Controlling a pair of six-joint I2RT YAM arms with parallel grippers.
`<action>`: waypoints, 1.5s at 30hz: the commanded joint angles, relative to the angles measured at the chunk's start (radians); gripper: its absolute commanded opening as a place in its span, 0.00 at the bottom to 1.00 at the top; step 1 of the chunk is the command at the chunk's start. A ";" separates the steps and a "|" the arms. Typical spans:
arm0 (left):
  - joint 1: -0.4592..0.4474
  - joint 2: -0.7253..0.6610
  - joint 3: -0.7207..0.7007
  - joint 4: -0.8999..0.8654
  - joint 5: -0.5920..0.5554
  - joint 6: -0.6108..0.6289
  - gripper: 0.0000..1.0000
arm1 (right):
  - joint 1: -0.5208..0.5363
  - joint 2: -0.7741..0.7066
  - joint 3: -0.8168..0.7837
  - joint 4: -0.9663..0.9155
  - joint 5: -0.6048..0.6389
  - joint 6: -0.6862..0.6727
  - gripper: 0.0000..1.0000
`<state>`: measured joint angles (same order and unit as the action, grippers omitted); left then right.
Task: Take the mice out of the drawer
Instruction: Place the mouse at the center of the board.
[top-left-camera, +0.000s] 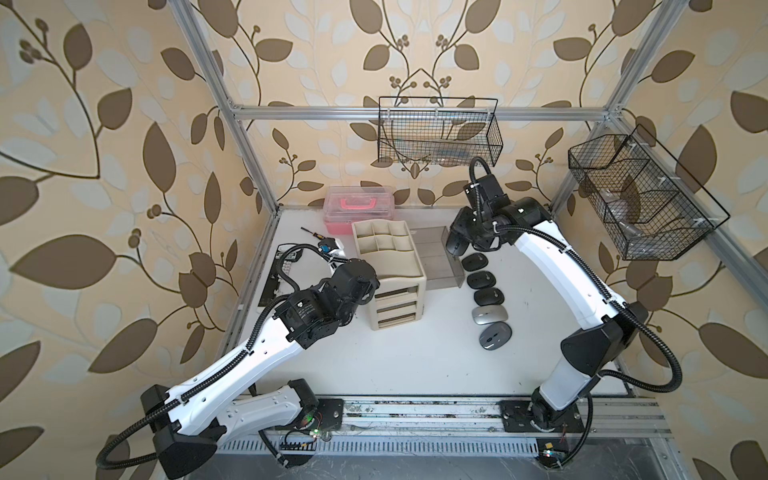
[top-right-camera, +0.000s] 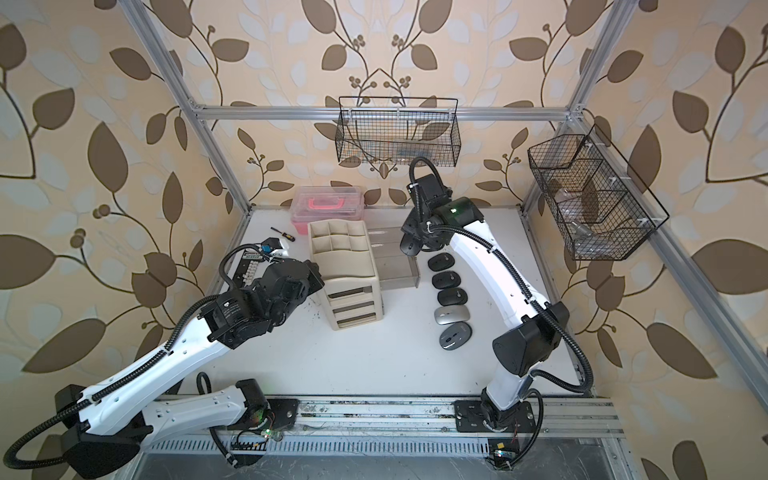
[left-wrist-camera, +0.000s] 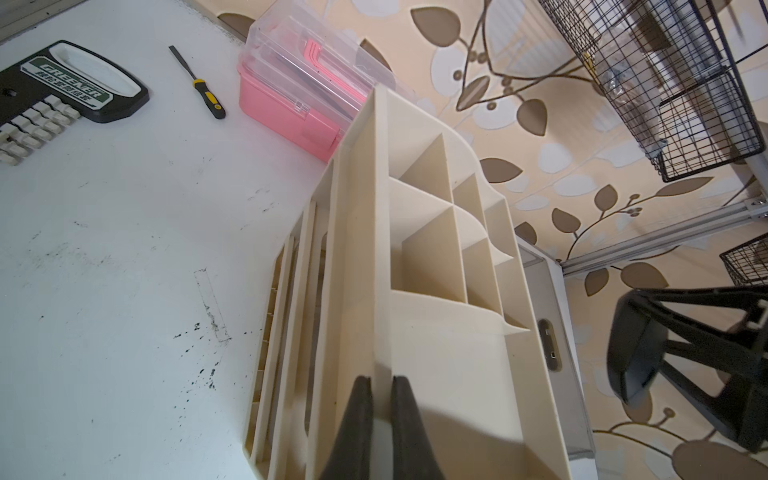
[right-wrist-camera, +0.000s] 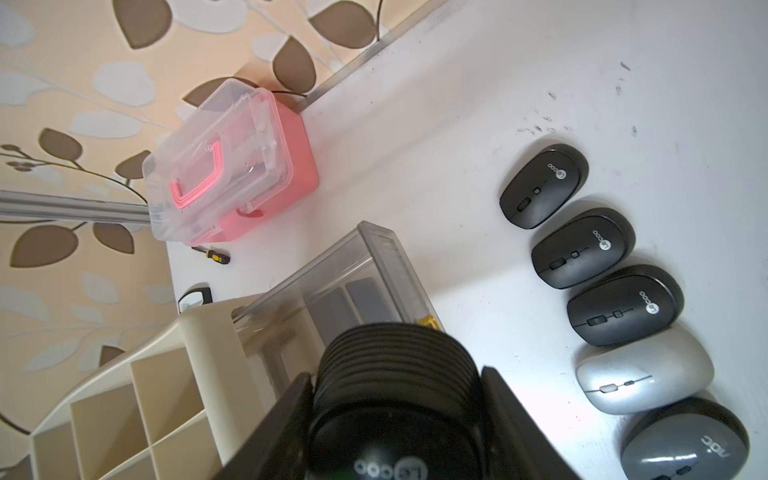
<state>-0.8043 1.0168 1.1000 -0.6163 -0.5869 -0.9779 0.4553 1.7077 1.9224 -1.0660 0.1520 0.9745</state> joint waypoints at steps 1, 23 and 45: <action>0.008 0.004 0.013 -0.044 -0.121 -0.012 0.00 | -0.047 -0.020 -0.037 0.013 -0.053 0.046 0.51; 0.036 -0.116 -0.024 -0.094 -0.071 -0.022 0.00 | -0.202 0.208 -0.204 0.324 -0.016 0.375 0.52; 0.039 -0.136 -0.039 -0.077 0.001 -0.047 0.00 | -0.280 0.568 0.021 0.315 -0.031 0.445 0.52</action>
<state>-0.7708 0.8761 1.0603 -0.7361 -0.5835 -0.9977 0.1856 2.2440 1.9133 -0.7216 0.1181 1.3804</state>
